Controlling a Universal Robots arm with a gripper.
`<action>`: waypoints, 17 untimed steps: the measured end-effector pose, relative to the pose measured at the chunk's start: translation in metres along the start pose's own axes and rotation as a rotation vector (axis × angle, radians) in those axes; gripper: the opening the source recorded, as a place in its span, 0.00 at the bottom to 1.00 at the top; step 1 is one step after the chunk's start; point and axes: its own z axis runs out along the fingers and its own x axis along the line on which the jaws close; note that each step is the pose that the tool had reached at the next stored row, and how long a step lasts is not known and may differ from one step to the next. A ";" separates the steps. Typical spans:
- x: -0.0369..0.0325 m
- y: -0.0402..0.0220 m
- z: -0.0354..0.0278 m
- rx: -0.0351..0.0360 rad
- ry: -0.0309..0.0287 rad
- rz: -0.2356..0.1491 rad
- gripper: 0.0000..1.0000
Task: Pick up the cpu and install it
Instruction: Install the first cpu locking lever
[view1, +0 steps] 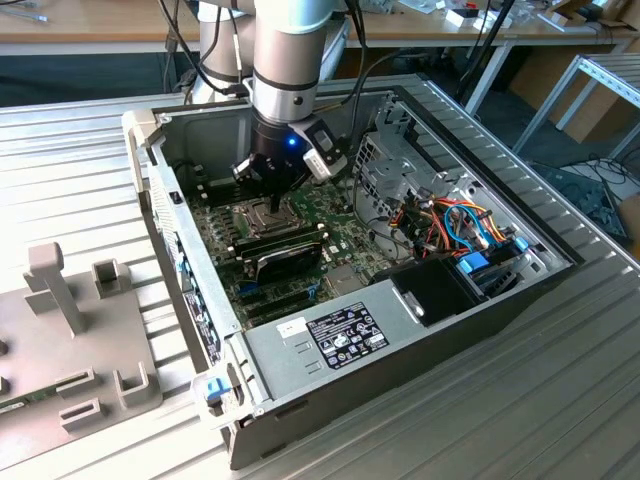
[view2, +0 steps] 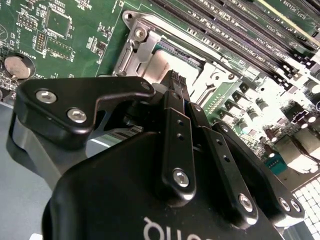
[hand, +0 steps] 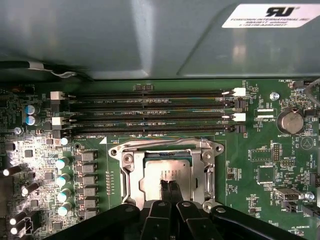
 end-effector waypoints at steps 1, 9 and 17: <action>0.0001 -0.0001 -0.0007 0.0002 0.0001 0.000 0.11; -0.0002 0.0000 -0.0062 0.0001 0.0000 0.000 0.11; -0.0005 -0.0002 -0.0163 0.0001 0.0000 0.000 0.11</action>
